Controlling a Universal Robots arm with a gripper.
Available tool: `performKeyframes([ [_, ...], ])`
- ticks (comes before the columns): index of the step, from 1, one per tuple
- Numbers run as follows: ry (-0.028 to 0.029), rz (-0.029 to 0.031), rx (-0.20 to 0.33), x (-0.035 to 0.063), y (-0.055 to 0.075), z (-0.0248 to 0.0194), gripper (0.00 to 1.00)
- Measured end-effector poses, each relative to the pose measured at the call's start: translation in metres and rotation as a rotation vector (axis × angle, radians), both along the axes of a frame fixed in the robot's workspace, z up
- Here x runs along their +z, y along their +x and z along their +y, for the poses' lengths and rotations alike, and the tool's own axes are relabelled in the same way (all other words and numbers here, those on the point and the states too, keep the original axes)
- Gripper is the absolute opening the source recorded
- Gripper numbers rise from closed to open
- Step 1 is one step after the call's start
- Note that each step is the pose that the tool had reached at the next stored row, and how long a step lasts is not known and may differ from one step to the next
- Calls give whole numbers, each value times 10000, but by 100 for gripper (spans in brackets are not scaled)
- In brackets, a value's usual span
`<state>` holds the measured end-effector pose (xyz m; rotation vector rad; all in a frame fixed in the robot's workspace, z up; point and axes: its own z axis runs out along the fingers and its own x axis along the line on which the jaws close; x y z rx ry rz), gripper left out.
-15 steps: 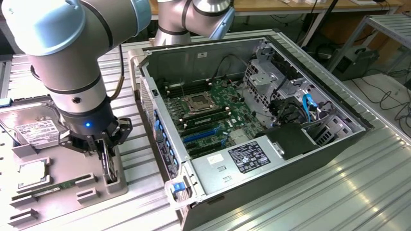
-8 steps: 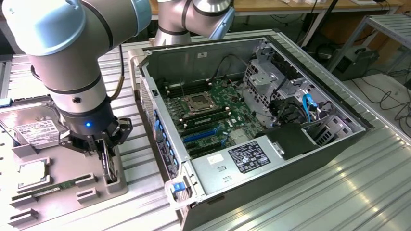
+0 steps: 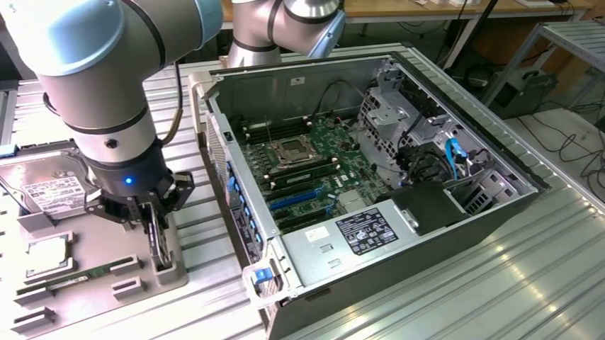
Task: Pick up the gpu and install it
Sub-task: 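Pick up the gpu and move the gpu toward the slot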
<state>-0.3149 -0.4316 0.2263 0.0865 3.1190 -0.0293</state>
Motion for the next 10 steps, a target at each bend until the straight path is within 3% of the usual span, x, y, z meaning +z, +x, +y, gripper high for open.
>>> performKeyframes([
  [10,0,0,0,220,0,0,28],
])
